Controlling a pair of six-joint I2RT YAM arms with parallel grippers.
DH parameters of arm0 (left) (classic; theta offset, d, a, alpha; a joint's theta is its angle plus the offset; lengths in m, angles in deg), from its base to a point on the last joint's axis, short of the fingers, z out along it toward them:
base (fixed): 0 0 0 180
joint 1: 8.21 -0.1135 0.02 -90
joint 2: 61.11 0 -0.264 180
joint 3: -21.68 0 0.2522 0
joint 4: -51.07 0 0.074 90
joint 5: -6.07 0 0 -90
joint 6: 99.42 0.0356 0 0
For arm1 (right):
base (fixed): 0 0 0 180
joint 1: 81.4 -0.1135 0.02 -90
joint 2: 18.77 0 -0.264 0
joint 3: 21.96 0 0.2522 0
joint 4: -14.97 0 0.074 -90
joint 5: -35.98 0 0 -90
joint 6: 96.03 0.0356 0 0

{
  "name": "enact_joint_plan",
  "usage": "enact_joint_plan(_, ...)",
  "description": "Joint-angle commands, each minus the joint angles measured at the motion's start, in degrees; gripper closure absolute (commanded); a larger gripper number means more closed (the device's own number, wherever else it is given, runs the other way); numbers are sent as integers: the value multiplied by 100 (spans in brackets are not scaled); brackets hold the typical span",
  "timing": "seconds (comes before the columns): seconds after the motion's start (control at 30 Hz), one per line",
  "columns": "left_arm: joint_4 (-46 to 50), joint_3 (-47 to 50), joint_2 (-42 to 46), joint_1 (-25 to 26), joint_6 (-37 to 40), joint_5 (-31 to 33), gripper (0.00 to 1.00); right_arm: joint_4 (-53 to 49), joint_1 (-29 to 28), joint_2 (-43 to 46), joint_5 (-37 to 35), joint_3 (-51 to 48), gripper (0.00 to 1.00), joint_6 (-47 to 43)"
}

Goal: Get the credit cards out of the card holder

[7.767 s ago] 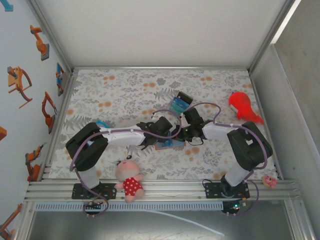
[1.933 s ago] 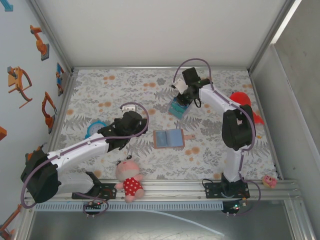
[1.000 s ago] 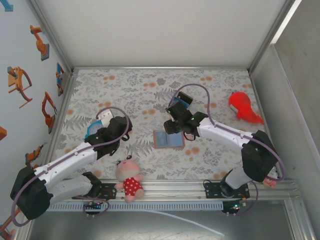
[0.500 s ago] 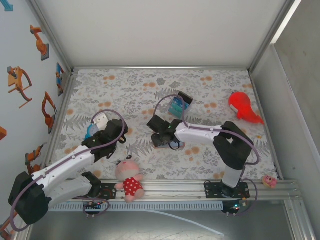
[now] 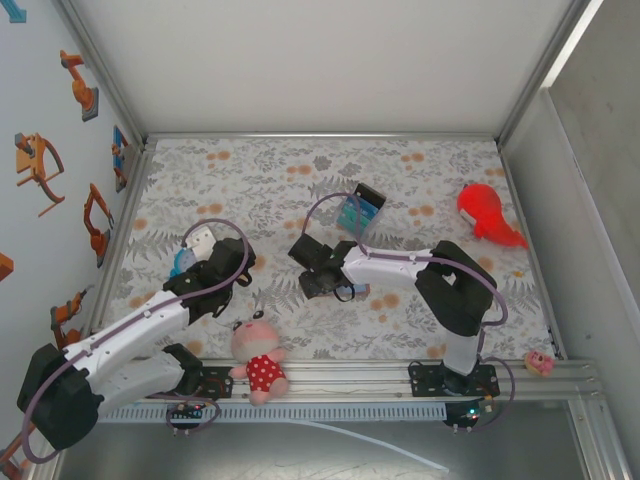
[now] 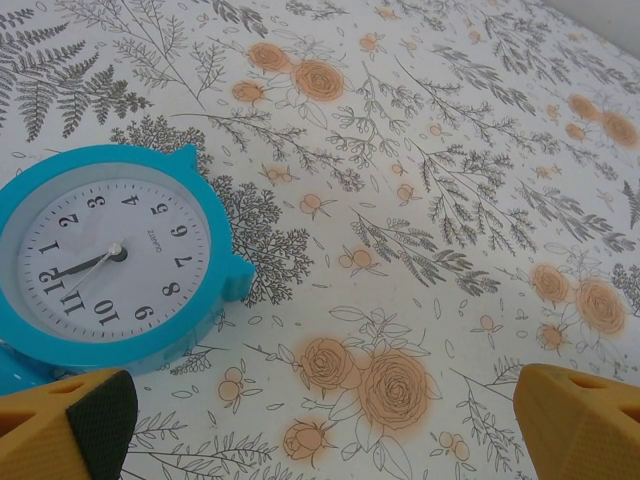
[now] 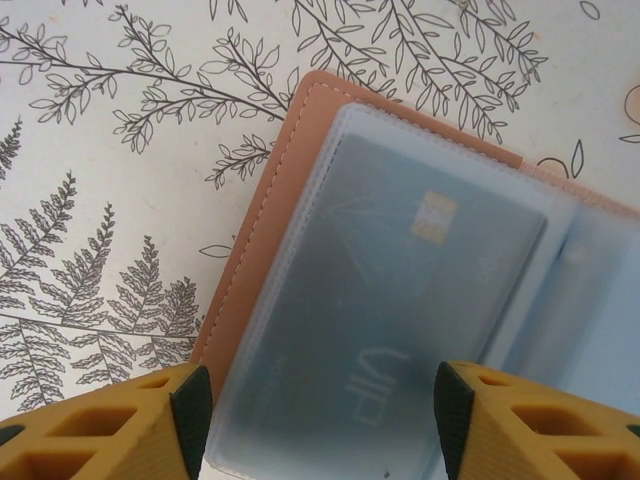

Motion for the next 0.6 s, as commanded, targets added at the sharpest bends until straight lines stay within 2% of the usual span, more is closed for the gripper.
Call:
enact_joint_plan(0.0,38,-5,-90,-54,15,-81,3,-100,-22,-42,-128,31,41,140)
enact_joint_plan(0.4,-21,-160,-309,-74,171,-207,3,-110,-14,-179,-130,-106,43,119)
enact_joint_plan(0.57,-36,-202,-350,-94,222,-249,3,-38,28,-253,29,-152,47,79)
